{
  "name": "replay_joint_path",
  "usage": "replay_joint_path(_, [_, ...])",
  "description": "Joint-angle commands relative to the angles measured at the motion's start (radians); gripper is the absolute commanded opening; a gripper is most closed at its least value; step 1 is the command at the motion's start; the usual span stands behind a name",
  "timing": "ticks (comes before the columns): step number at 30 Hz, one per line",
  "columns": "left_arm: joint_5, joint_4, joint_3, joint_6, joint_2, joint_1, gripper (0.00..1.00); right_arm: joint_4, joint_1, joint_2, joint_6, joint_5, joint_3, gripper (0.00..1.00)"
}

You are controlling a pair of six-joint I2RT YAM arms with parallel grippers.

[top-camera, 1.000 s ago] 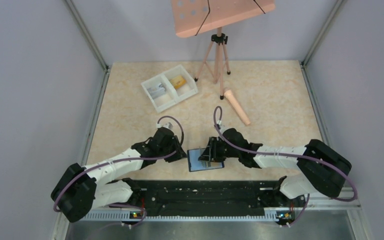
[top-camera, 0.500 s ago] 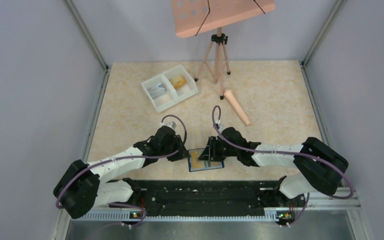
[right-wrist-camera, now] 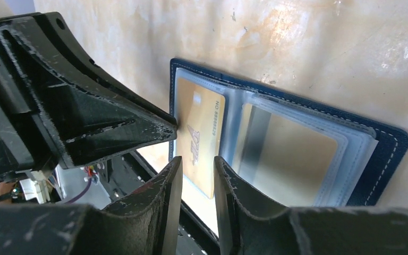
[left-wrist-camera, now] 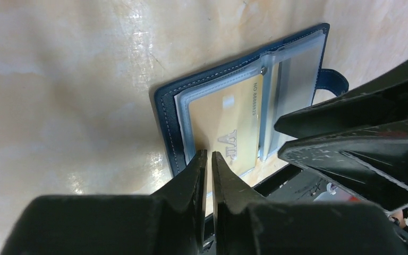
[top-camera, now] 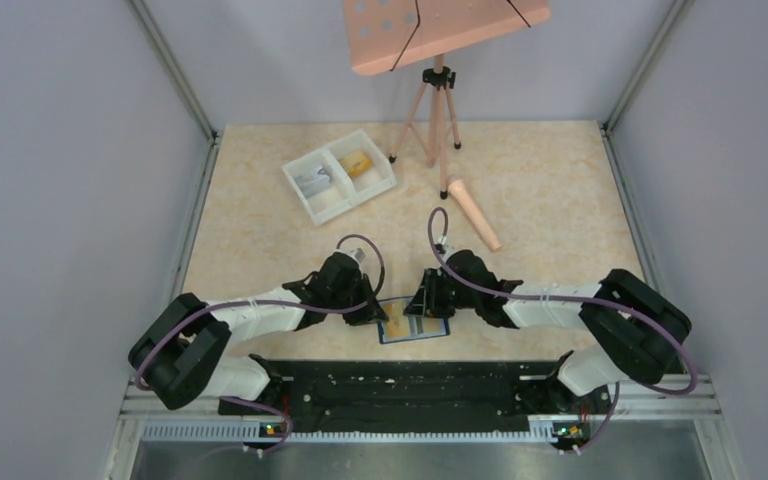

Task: Take the credit cards out of the card holder
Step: Remove the credit card from the card holder.

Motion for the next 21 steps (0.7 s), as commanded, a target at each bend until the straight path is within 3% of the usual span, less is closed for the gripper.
replay_joint_path(1, [0.010, 0.055, -0.024, 0.010, 0.015, 0.002, 0.13, 0.073, -0.006, 0.039, -0.017, -0.028, 0.002, 0.28])
replay_joint_path(21, [0.005, 0.050, -0.043, 0.007, 0.016, 0.002, 0.12, 0.156, -0.007, 0.104, 0.007, -0.055, -0.034, 0.24])
